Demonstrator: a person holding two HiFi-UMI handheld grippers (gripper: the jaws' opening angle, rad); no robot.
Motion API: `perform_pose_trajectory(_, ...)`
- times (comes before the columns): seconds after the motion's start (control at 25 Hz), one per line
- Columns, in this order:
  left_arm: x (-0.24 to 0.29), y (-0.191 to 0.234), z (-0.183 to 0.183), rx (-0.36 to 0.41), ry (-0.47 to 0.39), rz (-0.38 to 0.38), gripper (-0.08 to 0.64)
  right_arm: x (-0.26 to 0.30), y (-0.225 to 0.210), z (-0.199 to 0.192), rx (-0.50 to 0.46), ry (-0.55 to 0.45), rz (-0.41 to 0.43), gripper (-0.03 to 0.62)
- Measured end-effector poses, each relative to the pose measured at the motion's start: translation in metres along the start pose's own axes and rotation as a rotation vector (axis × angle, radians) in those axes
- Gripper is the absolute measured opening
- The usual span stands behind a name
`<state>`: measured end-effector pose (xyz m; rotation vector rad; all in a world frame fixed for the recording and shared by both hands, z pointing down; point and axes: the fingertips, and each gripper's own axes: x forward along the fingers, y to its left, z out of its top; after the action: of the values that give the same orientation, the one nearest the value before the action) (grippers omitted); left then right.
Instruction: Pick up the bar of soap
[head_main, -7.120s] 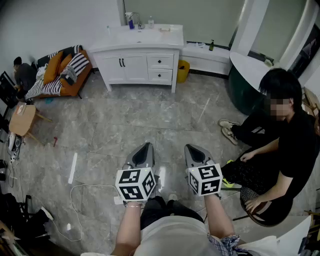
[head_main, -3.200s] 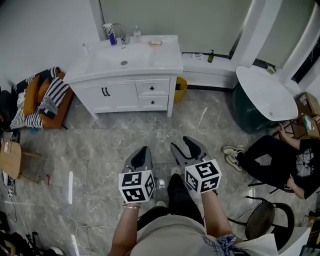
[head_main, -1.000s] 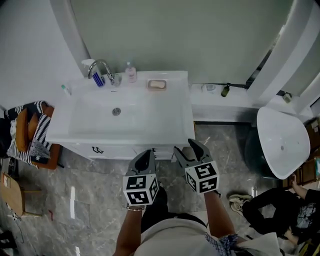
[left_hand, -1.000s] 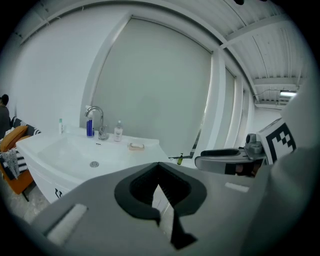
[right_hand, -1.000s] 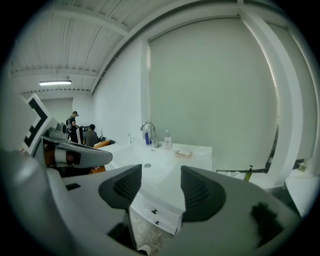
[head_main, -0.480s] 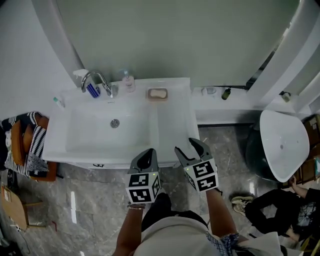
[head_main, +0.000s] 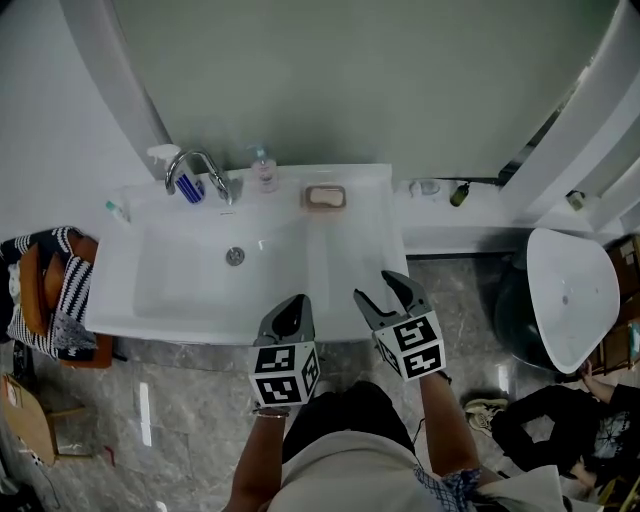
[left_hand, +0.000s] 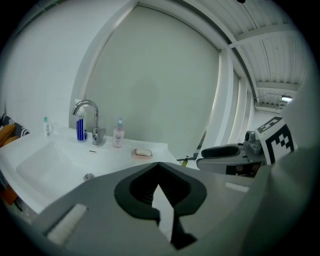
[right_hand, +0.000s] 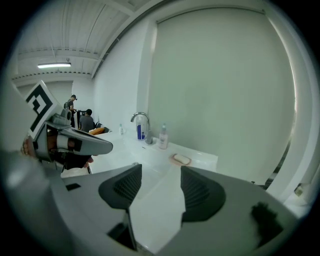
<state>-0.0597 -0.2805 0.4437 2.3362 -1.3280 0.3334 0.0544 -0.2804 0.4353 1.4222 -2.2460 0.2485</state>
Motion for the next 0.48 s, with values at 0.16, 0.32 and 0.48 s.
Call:
perform_pose_trajectory(0.16, 0.008, 0.012, 0.004, -0.003, 0.000, 0.019, 0.009, 0.021, -0.017, 0.014, -0.082, 0.009, 0.017, 0.235)
perform_pose_trajectory(0.32, 0.017, 0.022, 0.011, -0.014, -0.007, 0.041, 0.009, 0.044, -0.035, 0.036, -0.124, -0.012, 0.044, 0.235)
perform_pose_trajectory(0.48, 0.034, 0.035, 0.022, -0.026, -0.016, 0.070, 0.009, 0.075, -0.054, 0.050, -0.165, -0.007, 0.073, 0.235)
